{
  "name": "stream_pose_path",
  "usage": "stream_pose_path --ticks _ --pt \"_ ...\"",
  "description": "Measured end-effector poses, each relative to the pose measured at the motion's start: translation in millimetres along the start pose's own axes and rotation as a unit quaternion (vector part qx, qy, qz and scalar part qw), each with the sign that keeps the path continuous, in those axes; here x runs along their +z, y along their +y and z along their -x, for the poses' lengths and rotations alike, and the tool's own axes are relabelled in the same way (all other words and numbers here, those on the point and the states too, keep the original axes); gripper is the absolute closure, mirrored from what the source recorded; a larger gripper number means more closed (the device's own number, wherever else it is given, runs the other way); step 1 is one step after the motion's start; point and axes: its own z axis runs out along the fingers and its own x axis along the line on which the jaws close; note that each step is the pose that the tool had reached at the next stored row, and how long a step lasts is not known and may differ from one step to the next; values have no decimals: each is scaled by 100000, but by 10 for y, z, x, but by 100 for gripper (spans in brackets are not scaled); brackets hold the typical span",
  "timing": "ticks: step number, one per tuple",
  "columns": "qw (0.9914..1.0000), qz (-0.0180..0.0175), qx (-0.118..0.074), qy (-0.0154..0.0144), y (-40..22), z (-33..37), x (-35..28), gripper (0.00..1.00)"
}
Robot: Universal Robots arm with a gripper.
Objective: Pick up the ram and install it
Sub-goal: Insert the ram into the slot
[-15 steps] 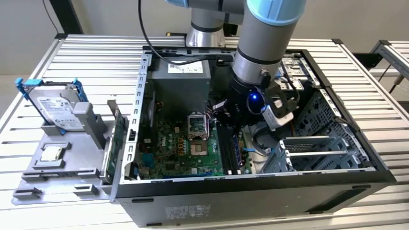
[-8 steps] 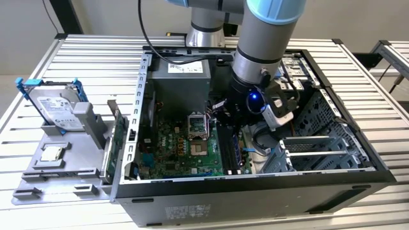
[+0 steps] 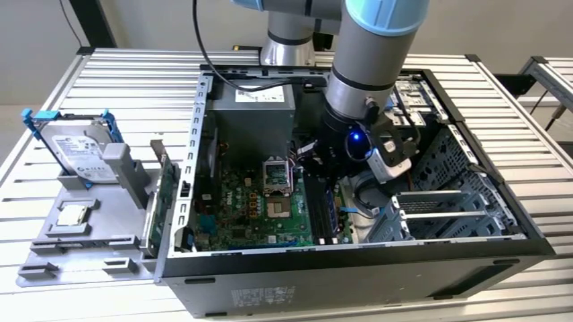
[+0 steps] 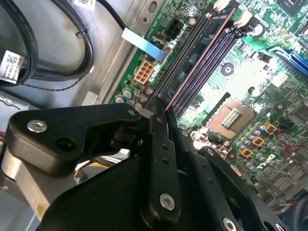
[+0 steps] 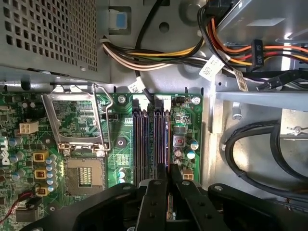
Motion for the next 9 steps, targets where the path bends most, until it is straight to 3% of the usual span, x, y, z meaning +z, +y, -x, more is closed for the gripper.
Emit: stream_pose_path --ticks 9 --pt "100000 -2 22 3 0 1 30 100"
